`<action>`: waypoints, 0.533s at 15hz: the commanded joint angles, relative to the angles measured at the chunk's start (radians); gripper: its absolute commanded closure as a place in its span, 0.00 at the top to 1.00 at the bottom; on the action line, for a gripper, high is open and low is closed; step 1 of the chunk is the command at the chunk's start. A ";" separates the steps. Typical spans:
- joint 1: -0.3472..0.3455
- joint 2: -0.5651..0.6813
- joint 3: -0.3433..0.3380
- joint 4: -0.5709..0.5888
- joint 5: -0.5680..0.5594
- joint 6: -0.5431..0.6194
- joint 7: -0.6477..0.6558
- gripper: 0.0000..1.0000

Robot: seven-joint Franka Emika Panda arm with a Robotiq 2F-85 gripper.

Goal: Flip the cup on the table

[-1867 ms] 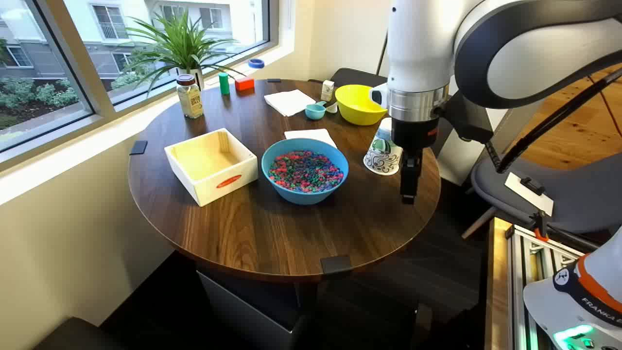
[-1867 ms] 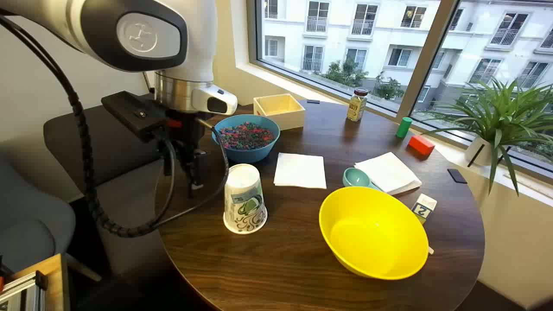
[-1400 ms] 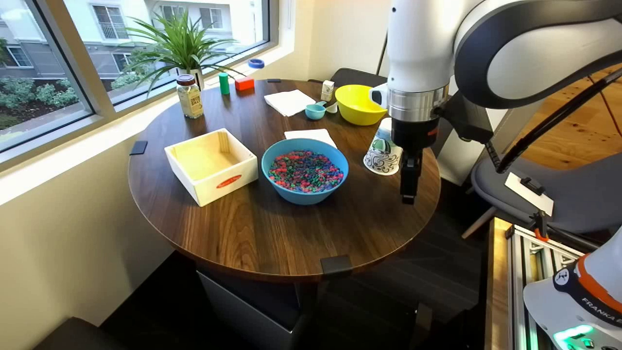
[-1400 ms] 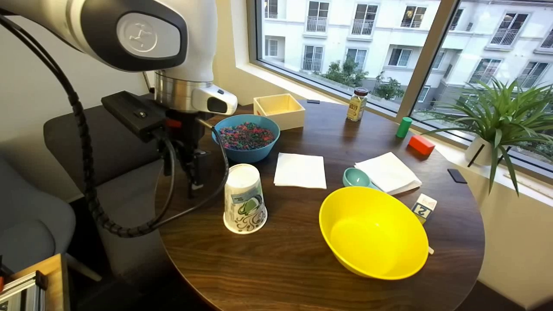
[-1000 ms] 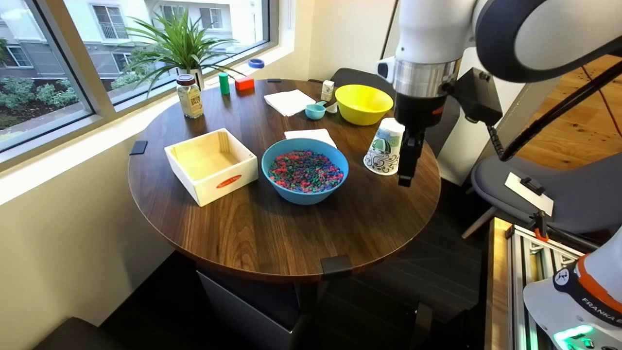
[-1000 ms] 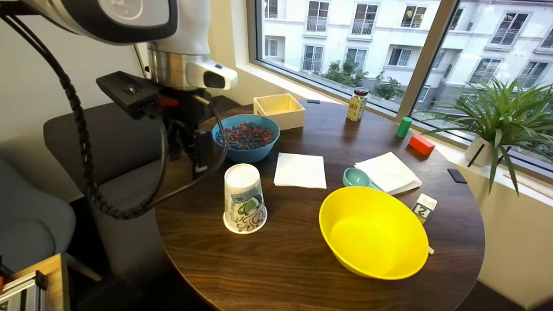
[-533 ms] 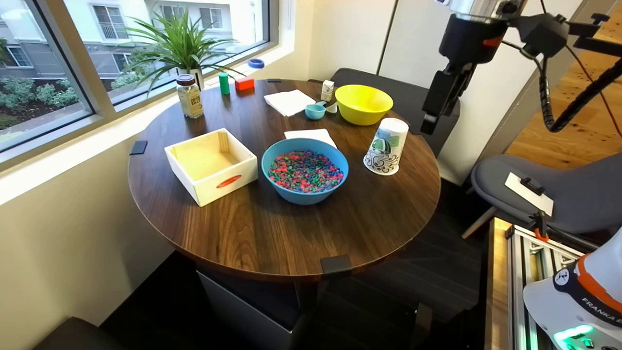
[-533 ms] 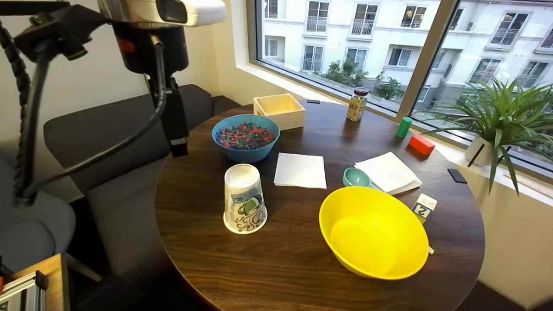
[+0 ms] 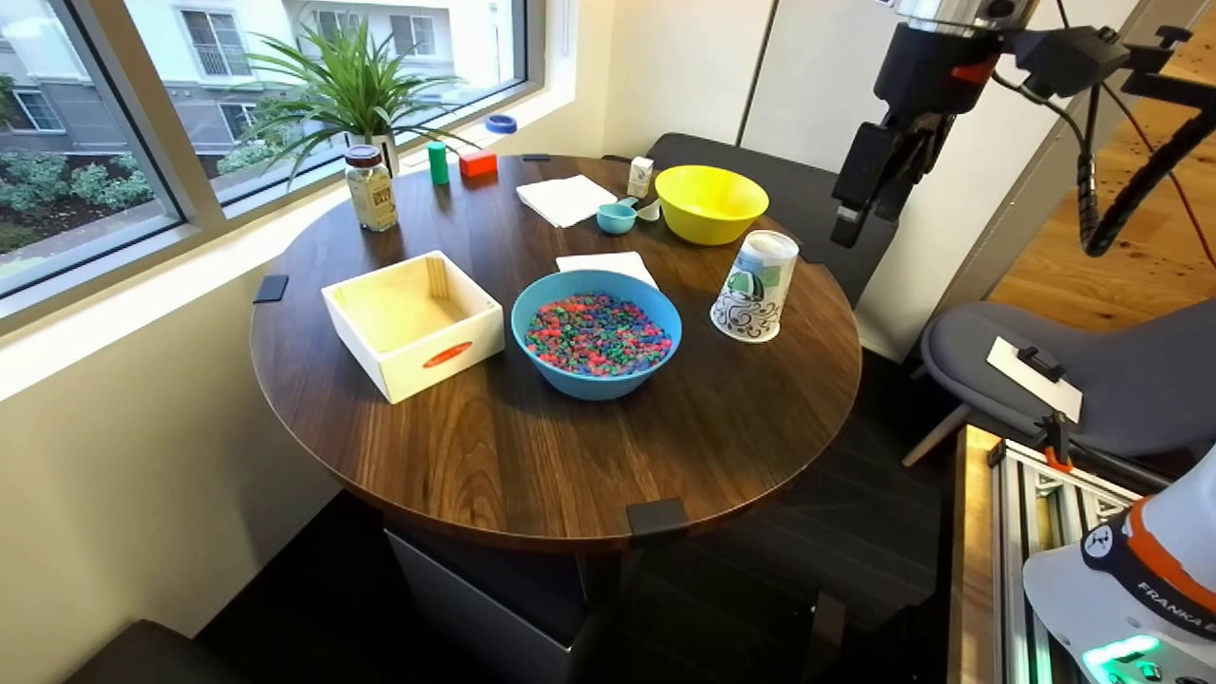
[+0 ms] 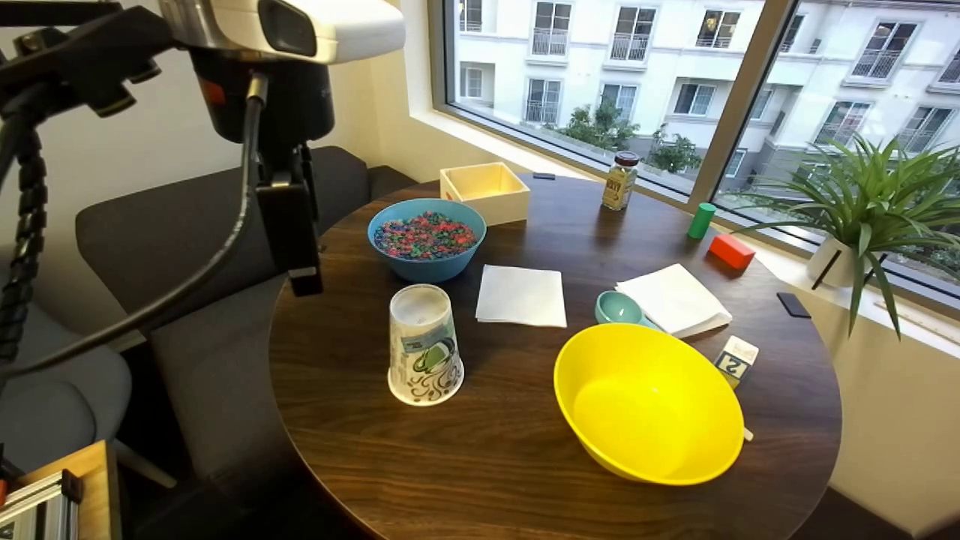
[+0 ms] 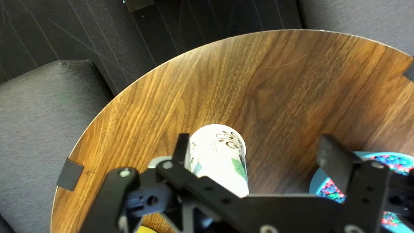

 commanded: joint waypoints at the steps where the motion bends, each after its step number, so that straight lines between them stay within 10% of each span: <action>1: -0.030 0.007 -0.025 0.008 0.033 0.009 0.011 1.00; 8: -0.114 0.053 -0.108 0.055 0.166 -0.023 0.104 1.00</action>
